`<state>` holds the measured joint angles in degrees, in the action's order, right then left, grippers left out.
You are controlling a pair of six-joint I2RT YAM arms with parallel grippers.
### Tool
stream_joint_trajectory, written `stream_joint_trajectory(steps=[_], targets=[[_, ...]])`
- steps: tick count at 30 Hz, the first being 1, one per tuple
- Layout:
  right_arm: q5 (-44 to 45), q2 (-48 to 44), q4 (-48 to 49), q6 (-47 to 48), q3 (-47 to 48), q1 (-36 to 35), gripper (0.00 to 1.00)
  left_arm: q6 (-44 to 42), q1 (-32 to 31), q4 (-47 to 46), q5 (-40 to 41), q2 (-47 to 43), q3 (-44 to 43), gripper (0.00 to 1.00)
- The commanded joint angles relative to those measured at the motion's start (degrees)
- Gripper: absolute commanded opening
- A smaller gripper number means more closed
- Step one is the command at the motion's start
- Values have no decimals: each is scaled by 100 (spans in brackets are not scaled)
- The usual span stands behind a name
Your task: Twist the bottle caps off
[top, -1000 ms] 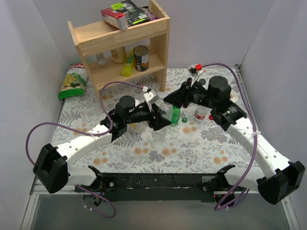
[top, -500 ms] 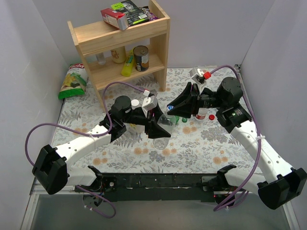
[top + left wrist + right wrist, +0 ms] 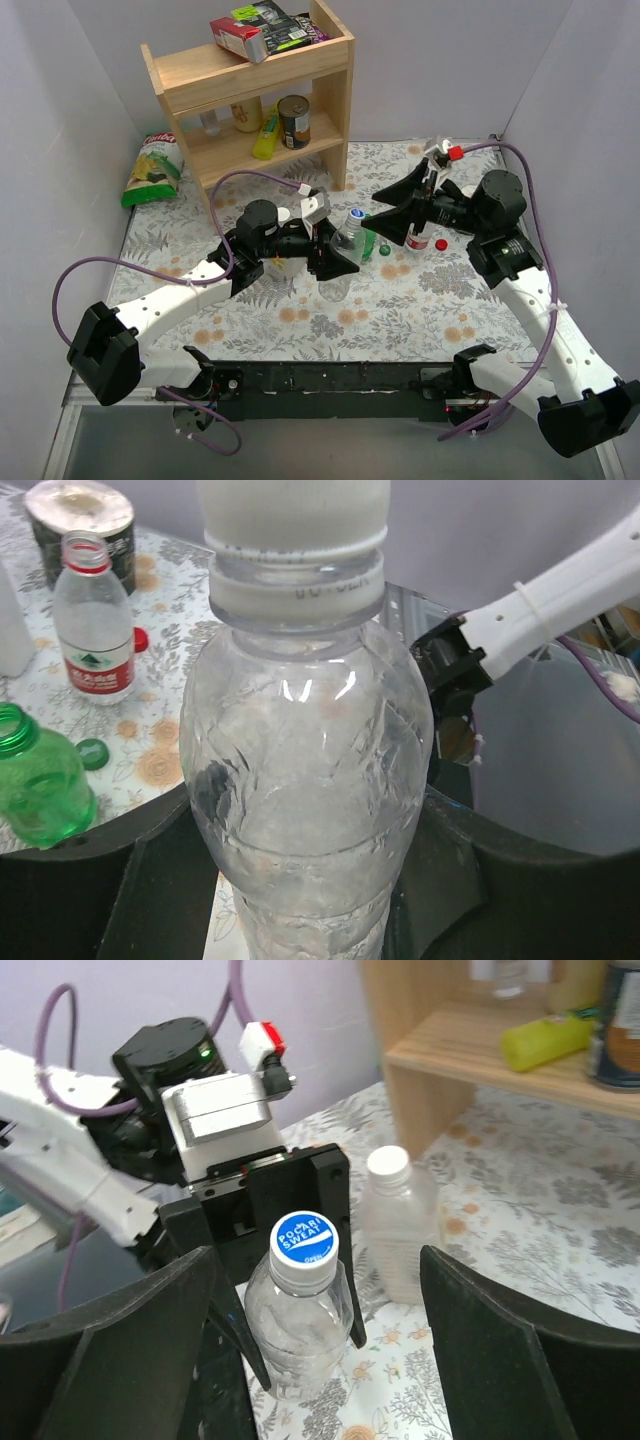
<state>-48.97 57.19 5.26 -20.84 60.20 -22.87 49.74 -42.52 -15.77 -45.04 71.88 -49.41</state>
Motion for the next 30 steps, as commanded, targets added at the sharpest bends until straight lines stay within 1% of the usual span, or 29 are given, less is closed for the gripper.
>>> stream_joint_trajectory(steps=[1, 2, 5, 6, 8, 11, 12, 16, 21, 30], targets=[[1371, -401, -358, -157, -44, 46, 87, -157, -28, 249, 942, -156, -297, 36], [1521, -419, -437, -218, -18, 29, 80, -201, -28, 363, 1101, -139, -315, 36], [2415, -349, -797, -359, 166, -278, 70, -245, -28, 530, 1523, -86, -368, 36], [2601, -305, -885, -324, 237, -566, 70, -236, -28, 548, 1585, -77, -377, 36], [3066, -138, -1149, -298, 456, -918, 67, -236, -37, 601, 1717, -42, -385, 36], [3699, 3, -1343, -315, 580, -1253, 65, -228, -37, 619, 1805, -25, -385, 36], [3789, 29, -1369, -315, 589, -1316, 65, -245, -37, 619, 1814, -33, -385, 36], [3939, 161, -1282, -315, 624, -1483, 64, -245, -37, 628, 1823, -33, -385, 36], [3992, 275, -1141, -298, 721, -1633, 59, -271, -37, 689, 1858, 10, -420, 36], [3781, 381, -956, -394, 694, -1703, 56, -289, -37, 733, 1849, 37, -447, 36]])
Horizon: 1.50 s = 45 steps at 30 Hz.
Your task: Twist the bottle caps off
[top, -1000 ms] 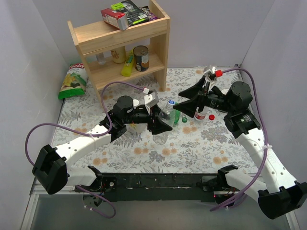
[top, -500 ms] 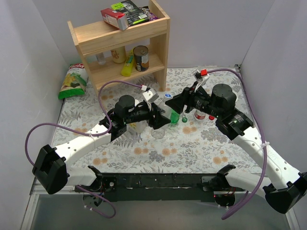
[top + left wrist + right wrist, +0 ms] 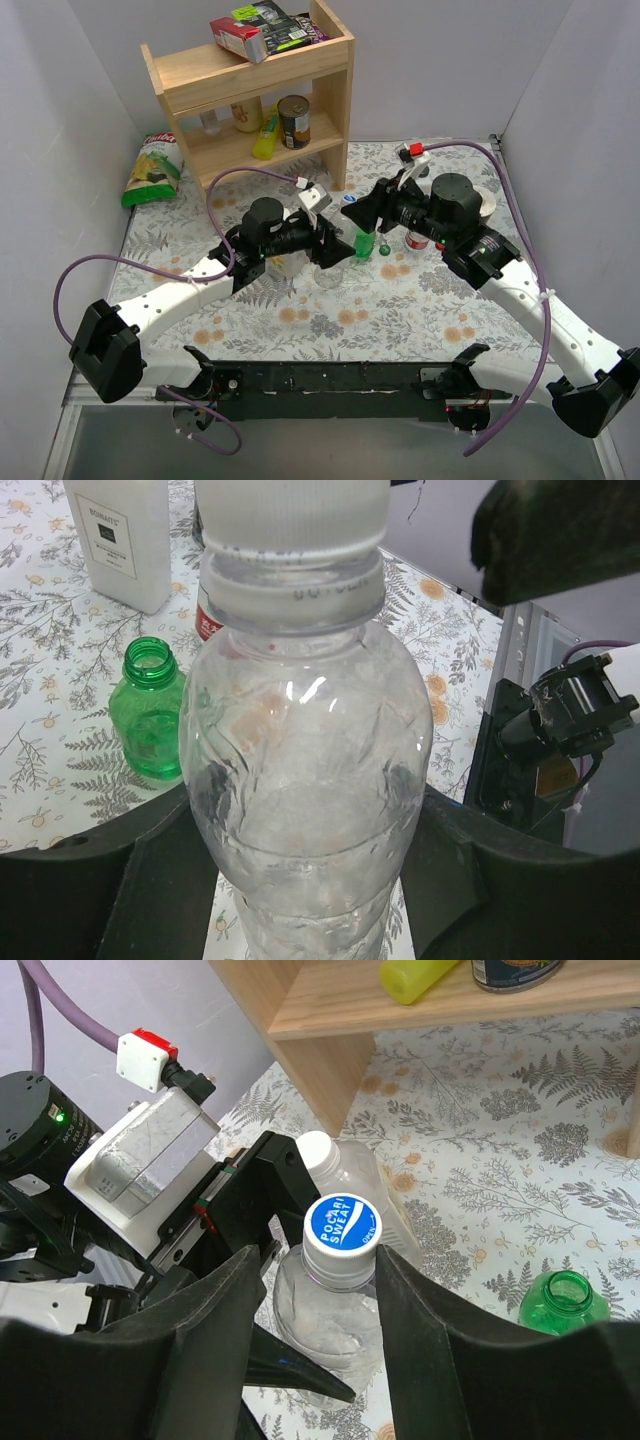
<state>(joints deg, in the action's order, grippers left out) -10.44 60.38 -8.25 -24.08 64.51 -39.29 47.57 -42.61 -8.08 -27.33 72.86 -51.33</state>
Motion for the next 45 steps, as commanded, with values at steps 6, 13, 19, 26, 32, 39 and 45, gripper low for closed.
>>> stream_joint_trajectory(steps=[6, 13, 19, 26, 32, 39, 45], targets=[[-196, 184, 526, -53, 281, -70, 56, -73, -37, -19, 70, 0, -281, 36], [-257, 272, 377, -27, 483, -79, 56, -73, -81, 69, 88, 167, -307, 36], [-222, 360, 315, -18, 466, -79, 56, -99, -107, 69, 123, 167, -290, 36], [-82, 457, 254, 8, 431, -79, 50, -125, -151, 78, 132, 150, -299, 36], [42, 466, 227, 34, 369, -62, 26, -169, -151, 78, 158, 79, -290, 36], [-1142, 255, 569, 228, 10, 587, 10, -353, -160, -194, -552, -246, -150, 36], [-3899, 79, 1501, 351, -413, 1256, 9, -258, -142, -948, -2240, -685, 114, 36]])
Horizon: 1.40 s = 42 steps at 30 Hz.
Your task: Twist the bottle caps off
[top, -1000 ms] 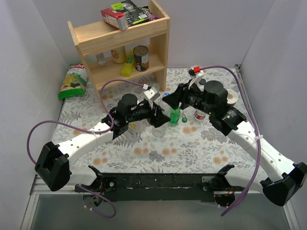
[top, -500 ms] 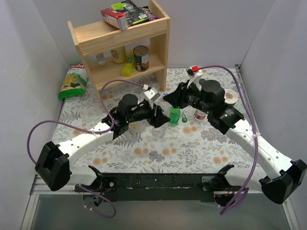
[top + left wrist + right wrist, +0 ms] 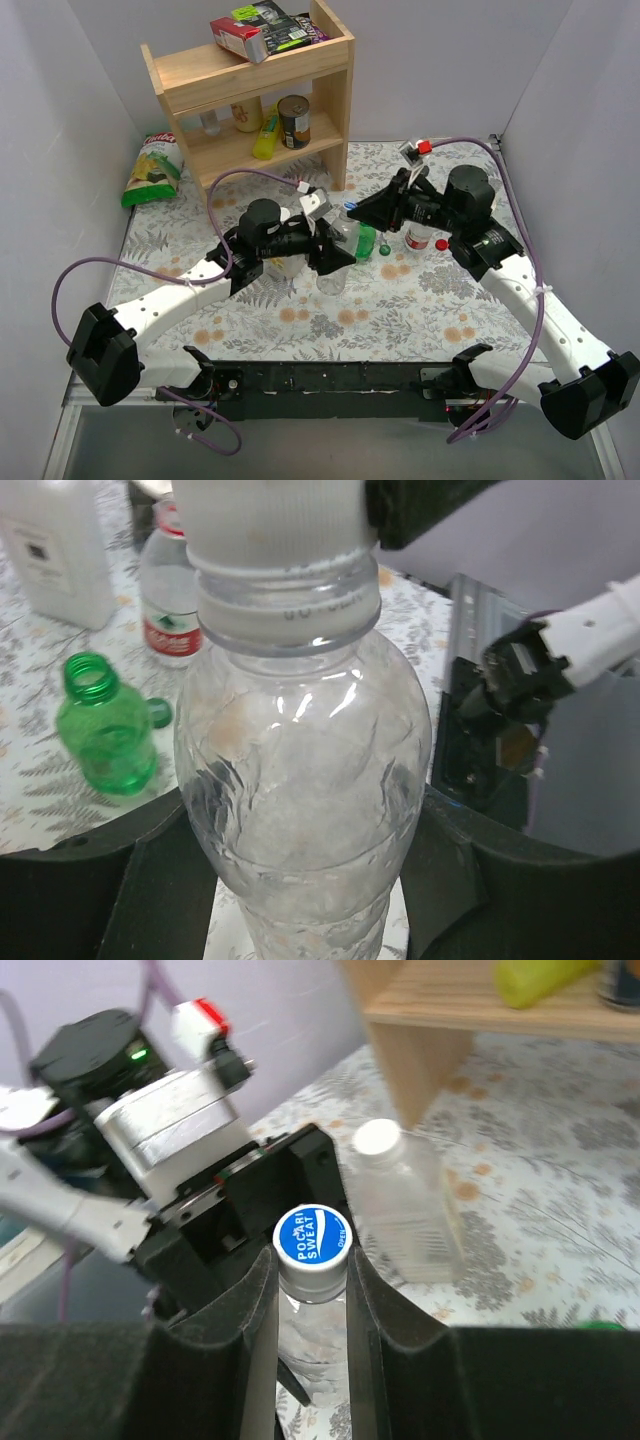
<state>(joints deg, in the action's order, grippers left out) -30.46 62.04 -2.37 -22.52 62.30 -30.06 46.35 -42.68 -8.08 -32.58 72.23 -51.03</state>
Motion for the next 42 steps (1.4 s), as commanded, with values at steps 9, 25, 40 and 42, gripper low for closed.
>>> stream_joint_trajectory(steps=[9, 25, 40, 42], targets=[[-3107, -280, 2056, -41, -543, 361, 9, 524, -101, -1609, -2807, -411, 110, 36], [-2597, -587, 1477, 143, -588, 484, 71, 515, 13, -1240, -1603, -385, 92, 36], [1040, -1089, -184, -269, -79, 265, 71, 120, 102, -125, 892, -271, -223, 36], [1452, -1045, -193, -358, -34, 72, 70, 111, 58, -28, 981, -209, -276, 36]])
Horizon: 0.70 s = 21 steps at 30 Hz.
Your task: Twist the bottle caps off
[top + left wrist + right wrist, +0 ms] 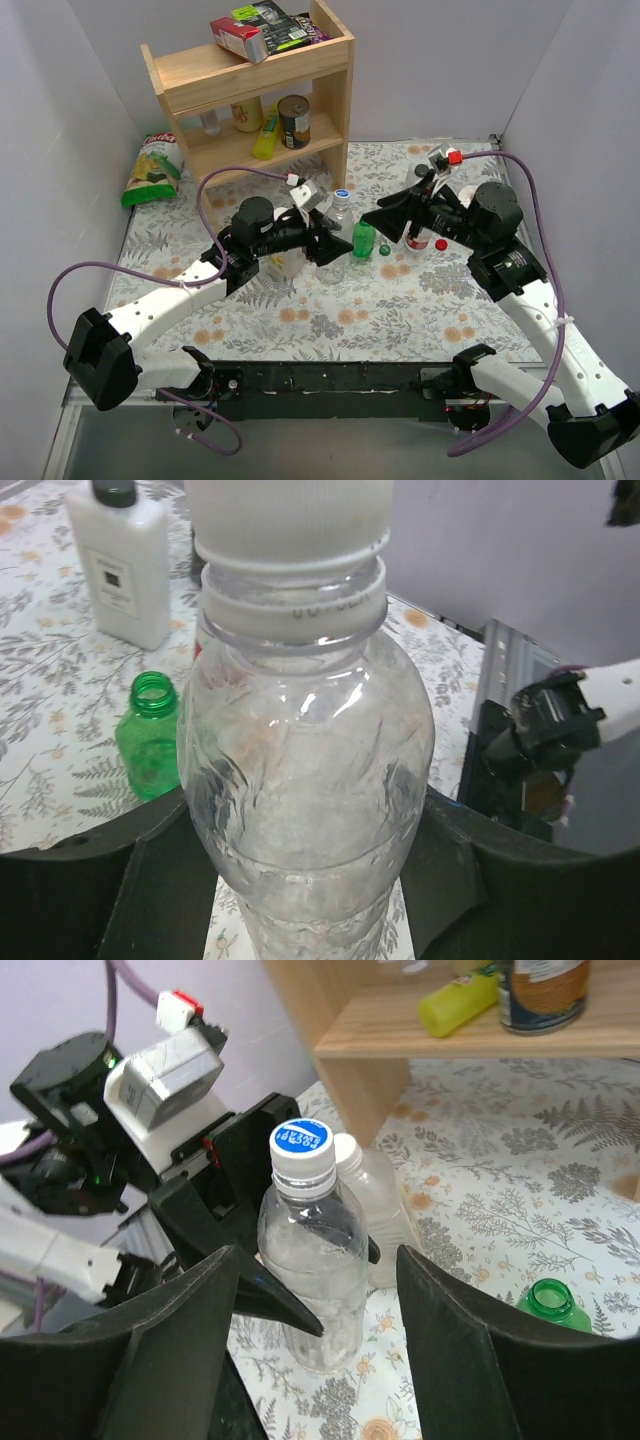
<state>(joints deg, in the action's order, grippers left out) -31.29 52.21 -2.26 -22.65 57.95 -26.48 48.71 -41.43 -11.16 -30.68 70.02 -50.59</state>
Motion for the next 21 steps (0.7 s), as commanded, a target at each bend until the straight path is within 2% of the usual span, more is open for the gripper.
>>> stream_joint_trajectory(steps=[1, 5, 8, 15, 21], targets=[[1634, 0, -213, -362, 462, -357, 70, -125, -84, 316, 835, 29, -329, 36], [1872, 263, -108, -371, 594, -770, 60, -151, -163, 404, 932, 126, -364, 36], [1951, 562, -90, -336, 760, -1025, 57, -151, -190, 430, 941, 170, -373, 36], [2390, 984, -221, -257, 1016, -1342, 57, -204, -251, 474, 985, 179, -399, 36], [2426, 1090, -213, -222, 1060, -1404, 57, -204, -295, 474, 941, 196, -391, 36]])
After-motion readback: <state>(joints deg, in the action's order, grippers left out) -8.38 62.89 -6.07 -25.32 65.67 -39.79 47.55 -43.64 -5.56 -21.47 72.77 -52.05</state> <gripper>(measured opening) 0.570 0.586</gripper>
